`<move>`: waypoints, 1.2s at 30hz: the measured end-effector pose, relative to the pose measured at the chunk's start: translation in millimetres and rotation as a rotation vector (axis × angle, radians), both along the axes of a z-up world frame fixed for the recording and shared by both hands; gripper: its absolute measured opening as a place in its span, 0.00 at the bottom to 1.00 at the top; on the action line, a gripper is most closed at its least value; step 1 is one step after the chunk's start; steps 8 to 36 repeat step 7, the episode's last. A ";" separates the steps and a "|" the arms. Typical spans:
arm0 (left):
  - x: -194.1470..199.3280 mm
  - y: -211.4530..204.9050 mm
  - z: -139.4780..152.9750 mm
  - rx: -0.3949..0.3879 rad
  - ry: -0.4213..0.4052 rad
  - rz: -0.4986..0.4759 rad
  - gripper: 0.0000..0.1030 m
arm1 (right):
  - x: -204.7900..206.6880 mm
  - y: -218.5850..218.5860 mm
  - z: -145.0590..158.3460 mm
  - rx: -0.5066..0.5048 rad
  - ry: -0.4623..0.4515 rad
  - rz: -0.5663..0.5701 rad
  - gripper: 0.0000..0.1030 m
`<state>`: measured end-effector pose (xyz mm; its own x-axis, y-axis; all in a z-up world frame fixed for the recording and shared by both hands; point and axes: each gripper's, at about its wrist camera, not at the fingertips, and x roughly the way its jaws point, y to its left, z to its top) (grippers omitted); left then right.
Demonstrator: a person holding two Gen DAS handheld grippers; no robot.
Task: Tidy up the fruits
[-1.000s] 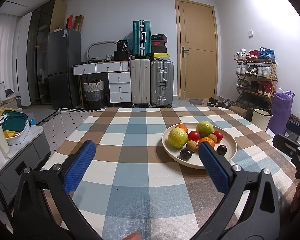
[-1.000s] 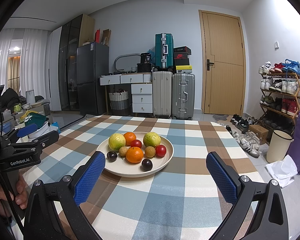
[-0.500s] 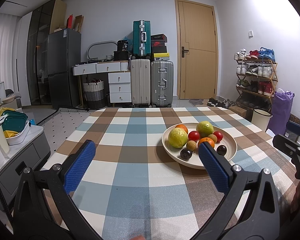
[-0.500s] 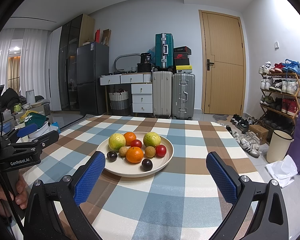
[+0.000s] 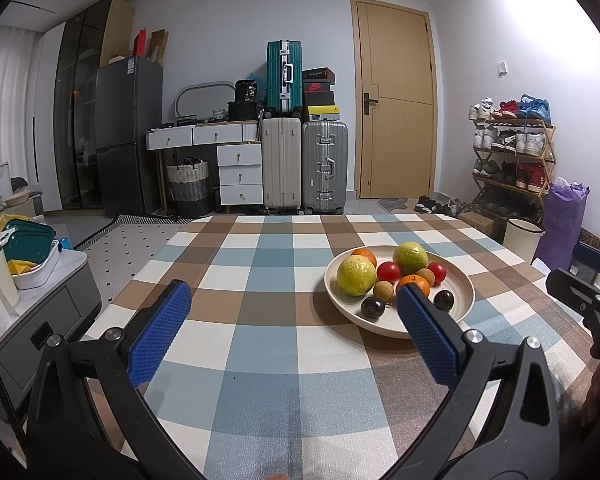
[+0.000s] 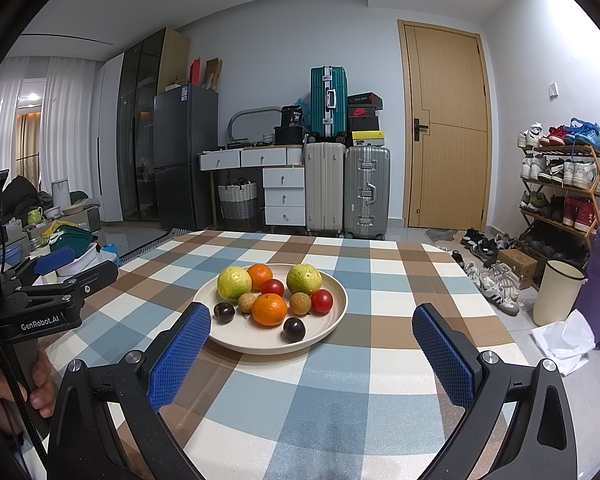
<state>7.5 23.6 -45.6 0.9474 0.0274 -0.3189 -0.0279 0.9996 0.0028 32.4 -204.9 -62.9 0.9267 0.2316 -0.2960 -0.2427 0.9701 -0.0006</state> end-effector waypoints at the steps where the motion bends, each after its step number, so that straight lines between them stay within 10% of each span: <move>1: -0.2 -0.2 0.3 0.001 0.000 0.001 1.00 | 0.0 0.0 0.0 0.000 0.000 0.000 1.00; 36: -0.4 -0.1 0.2 -0.001 0.001 -0.003 1.00 | 0.1 -0.1 0.0 0.000 0.000 0.000 1.00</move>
